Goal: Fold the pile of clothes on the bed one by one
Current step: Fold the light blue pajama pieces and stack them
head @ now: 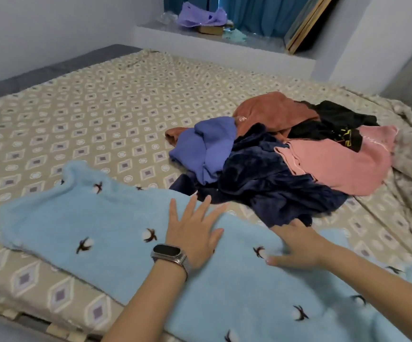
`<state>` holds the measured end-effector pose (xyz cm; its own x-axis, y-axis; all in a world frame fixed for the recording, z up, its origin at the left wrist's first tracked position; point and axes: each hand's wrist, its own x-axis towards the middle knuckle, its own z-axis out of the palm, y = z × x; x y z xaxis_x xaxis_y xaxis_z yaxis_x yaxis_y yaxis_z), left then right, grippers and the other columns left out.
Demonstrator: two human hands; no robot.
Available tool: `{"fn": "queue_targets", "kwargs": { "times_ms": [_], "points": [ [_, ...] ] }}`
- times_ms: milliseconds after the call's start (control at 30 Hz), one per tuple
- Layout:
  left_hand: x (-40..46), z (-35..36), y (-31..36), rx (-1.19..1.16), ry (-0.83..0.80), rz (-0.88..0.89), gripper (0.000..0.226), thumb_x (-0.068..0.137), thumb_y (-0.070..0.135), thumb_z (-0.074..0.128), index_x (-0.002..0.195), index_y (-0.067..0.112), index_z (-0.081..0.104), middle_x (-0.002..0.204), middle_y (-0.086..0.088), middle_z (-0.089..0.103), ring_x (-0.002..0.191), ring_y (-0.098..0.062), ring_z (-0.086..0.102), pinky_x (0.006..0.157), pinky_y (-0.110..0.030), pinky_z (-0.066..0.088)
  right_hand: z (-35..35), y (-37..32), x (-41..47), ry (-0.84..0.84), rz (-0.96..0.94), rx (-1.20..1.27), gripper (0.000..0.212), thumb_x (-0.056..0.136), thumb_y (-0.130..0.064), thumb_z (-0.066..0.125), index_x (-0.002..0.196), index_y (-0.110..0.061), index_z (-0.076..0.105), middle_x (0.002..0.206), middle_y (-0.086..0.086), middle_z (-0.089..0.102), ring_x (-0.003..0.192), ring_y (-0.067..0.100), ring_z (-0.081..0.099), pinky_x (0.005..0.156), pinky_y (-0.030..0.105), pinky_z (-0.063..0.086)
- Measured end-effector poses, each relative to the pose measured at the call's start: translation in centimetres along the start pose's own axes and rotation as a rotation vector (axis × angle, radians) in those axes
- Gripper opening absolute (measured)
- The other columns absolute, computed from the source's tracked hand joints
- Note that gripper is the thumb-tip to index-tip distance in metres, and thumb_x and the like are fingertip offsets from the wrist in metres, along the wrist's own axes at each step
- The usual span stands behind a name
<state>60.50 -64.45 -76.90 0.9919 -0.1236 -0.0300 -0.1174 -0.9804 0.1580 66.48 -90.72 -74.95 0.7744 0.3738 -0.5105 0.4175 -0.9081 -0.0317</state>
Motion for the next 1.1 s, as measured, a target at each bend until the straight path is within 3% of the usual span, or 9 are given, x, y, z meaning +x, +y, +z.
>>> {"fn": "queue_targets", "kwargs": {
  "times_ms": [233,333,400,467,533,733,833,900,1100],
  "points": [
    [1.2,2.8,0.5,0.143,-0.113,-0.138,0.086,0.070,0.058,-0.025,0.149,0.049,0.007,0.162,0.011,0.000,0.149,-0.022,-0.011,0.101,-0.054,-0.030,0.6,5.3,-0.7,0.089,0.149,0.033,0.059,0.064,-0.093,0.038,0.072,-0.034,0.040,0.086,-0.013,0.051,0.107,0.024,0.044,0.083,0.039,0.031],
    [1.5,2.8,2.2,0.132,-0.051,-0.170,0.060,0.094,0.055,0.002,0.150,0.040,0.020,0.162,0.006,0.007,0.149,-0.025,-0.001,0.107,-0.061,-0.017,1.8,7.7,-0.9,0.108,0.227,0.064,0.066,0.070,-0.090,0.040,0.102,-0.035,0.058,0.119,-0.004,0.059,0.124,0.027,0.038,0.097,0.045,0.031],
    [1.7,2.7,4.5,0.042,0.041,-0.099,0.055,0.097,0.050,0.019,0.146,0.029,0.037,0.159,0.000,0.023,0.147,-0.026,0.018,0.111,-0.064,-0.003,3.2,8.1,-1.0,0.195,0.206,0.202,0.055,0.072,-0.083,0.050,0.101,-0.036,0.055,0.116,-0.004,0.061,0.116,0.024,0.043,0.092,0.040,0.037],
    [1.7,2.4,7.6,-0.037,0.049,0.036,0.070,0.088,0.055,0.010,0.141,0.025,0.043,0.152,0.000,0.035,0.141,-0.022,0.031,0.113,-0.062,0.008,4.1,8.4,-1.5,0.381,0.121,0.440,0.039,0.071,-0.071,0.066,0.088,-0.041,0.047,0.102,-0.010,0.058,0.100,0.017,0.049,0.080,0.031,0.038],
    [1.3,2.6,10.5,-0.060,-0.026,0.137,0.083,0.079,0.061,-0.001,0.146,0.026,0.034,0.154,0.006,0.030,0.143,-0.015,0.025,0.117,-0.056,0.006,4.1,9.7,-2.5,0.484,0.075,0.633,0.041,0.071,-0.061,0.074,0.101,-0.043,0.053,0.106,-0.009,0.051,0.102,0.014,0.049,0.083,0.028,0.038],
    [2.0,3.4,15.0,-0.133,-0.062,0.354,0.079,0.076,0.082,0.024,0.147,0.047,0.024,0.160,0.014,0.008,0.148,-0.014,0.010,0.118,-0.052,0.002,4.8,19.6,-12.7,0.318,0.431,0.147,0.062,0.079,-0.070,0.057,0.134,-0.043,0.047,0.128,-0.004,0.053,0.123,0.023,0.046,0.099,0.040,0.040],
    [1.9,5.6,16.5,0.002,-0.096,0.319,0.070,0.080,0.084,0.023,0.144,0.056,0.021,0.161,0.012,0.003,0.149,-0.020,0.004,0.113,-0.063,0.000,10.2,22.1,-17.7,0.543,0.566,0.230,0.059,0.079,-0.067,0.059,0.124,-0.029,0.059,0.123,-0.004,0.063,0.116,0.022,0.055,0.099,0.041,0.036],
    [1.8,6.8,17.4,0.116,-0.155,0.246,0.064,0.086,0.081,0.017,0.144,0.053,0.026,0.158,0.005,0.023,0.146,-0.027,0.023,0.108,-0.069,0.014,14.1,22.4,-18.5,0.609,0.598,0.277,0.052,0.084,-0.062,0.056,0.124,-0.028,0.059,0.126,-0.008,0.060,0.121,0.018,0.051,0.107,0.048,0.028],
    [2.1,8.2,18.4,0.173,-0.166,0.120,0.064,0.092,0.072,0.009,0.145,0.044,0.034,0.149,0.000,0.044,0.135,-0.029,0.042,0.098,-0.066,0.021,14.5,24.6,-16.1,0.441,0.571,0.482,0.055,0.078,-0.065,0.058,0.120,-0.030,0.059,0.123,-0.005,0.059,0.120,0.019,0.048,0.101,0.055,0.036]
  ]
}}
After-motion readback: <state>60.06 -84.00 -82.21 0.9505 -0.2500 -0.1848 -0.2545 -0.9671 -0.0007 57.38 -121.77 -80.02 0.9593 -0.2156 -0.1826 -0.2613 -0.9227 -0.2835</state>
